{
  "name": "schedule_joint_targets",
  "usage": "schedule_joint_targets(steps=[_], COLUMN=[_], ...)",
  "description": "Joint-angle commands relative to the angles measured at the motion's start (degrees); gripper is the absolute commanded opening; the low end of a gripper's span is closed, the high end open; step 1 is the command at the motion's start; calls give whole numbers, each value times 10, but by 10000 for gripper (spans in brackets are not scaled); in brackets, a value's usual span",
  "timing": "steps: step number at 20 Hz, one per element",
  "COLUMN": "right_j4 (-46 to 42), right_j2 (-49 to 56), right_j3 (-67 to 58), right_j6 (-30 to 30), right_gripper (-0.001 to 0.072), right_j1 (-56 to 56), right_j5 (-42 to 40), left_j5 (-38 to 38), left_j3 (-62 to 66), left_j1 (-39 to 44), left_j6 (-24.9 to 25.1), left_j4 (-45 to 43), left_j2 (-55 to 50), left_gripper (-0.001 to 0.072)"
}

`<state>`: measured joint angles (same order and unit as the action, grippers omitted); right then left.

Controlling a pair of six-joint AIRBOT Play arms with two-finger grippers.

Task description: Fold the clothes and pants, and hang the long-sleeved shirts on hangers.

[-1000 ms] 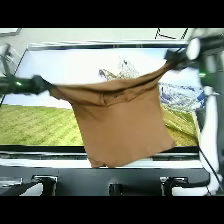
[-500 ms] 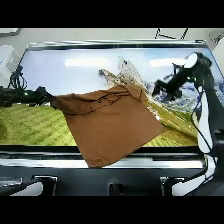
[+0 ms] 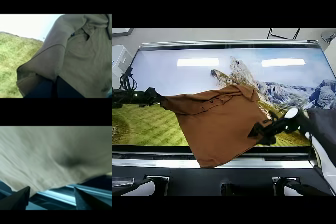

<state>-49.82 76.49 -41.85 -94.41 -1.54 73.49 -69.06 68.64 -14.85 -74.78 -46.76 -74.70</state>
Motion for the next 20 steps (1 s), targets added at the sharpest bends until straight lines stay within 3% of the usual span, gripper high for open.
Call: schedule_joint_targets(steps=[1, 3, 6, 7, 9, 12, 16, 20], right_j4=[32, 45, 94, 103, 101, 39, 12, -5], right_j2=[-23, -23, -23, -23, -23, -23, -23, -20], right_j3=[71, 72, 72, 72, 71, 33, -53, -73], right_j6=[8, 2, 2, 2, -8, -27, -85, -71], right_gripper=[632, 675, 661, 558, 42, 38, 38, 45], right_j1=[-44, -82, -122, -125, -125, -106, 61, 143], right_j5=[-55, -110, -205, -224, -249, -294, -347, -318], left_j5=[0, -2, -2, -2, -2, -2, -28, -47], left_j3=[0, 0, 0, 0, 0, 0, -1, -12], left_j1=[-1, -1, -1, -1, -1, -1, 2, 44], left_j6=[0, 0, 0, 0, 0, 0, 0, -2], left_j4=[1, 1, 1, 1, 0, -8, -10, -10], left_j2=[0, 0, 0, 0, 0, 0, -15, -50], left_gripper=[26, 26, 26, 26, 26, 26, 26, 26])
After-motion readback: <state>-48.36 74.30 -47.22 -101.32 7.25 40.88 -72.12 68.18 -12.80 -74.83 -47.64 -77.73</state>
